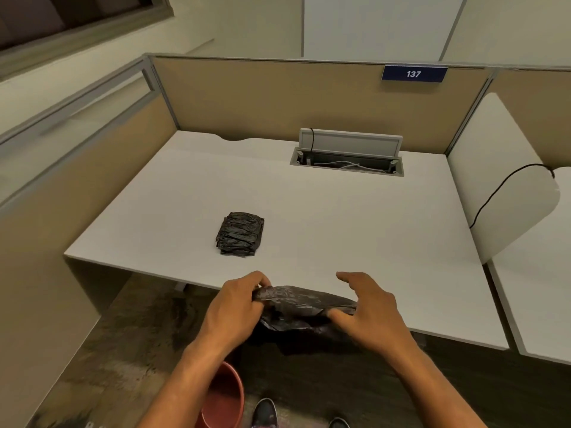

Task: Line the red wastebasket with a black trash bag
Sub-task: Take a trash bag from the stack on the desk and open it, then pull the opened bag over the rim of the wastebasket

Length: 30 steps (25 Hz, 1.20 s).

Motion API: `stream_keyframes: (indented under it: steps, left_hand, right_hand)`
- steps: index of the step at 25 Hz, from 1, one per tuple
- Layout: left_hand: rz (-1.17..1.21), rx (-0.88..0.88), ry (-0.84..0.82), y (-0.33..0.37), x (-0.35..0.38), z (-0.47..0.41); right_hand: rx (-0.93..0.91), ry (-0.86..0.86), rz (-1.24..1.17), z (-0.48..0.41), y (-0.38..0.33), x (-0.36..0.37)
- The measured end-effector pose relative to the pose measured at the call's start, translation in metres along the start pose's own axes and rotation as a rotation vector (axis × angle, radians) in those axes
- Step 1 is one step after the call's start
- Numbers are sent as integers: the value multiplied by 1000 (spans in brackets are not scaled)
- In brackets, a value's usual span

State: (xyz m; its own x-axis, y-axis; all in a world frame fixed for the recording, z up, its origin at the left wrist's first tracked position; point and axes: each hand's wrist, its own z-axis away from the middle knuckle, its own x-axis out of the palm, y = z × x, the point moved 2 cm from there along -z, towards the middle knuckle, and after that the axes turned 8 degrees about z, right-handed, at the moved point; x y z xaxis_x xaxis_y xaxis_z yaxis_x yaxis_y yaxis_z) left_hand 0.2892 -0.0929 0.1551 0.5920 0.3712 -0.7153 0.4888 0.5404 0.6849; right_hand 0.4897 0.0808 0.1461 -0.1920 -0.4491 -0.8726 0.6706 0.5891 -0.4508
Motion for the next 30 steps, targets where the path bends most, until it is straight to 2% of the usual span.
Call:
stream_keyframes:
  steps: [3,7,11,16,19,23,27,30]
  left_hand:
    - [-11,55,-36,16,8,6]
    - [-65,58,3,20,13,21]
    - [-244,-111,106,0,7,39]
    - [-351,-448,296,-36,-9,82]
    - [-237,-588,393,-61,-20,106]
    - [-136,-681,527,-96,-33,127]
    - [-26,-762,620,-137,-48,146]
    - [309,-815,680,-181,-66,169]
  right_hand:
    - [-228,-24,91,-4,-33,6]
    - [-371,-70,183,-15,-57,19]
    - [-413,-14,116,-20,-43,29]
    - [-341,-26,-126,-24,-22,43]
    - [-325,-4,-187,-17,-21,48]
    - [-273,5,-196,-5,-28,55]
    - [-174,95,-183,4,-37,71]
    - [-110,176,-190,15,-59,84]
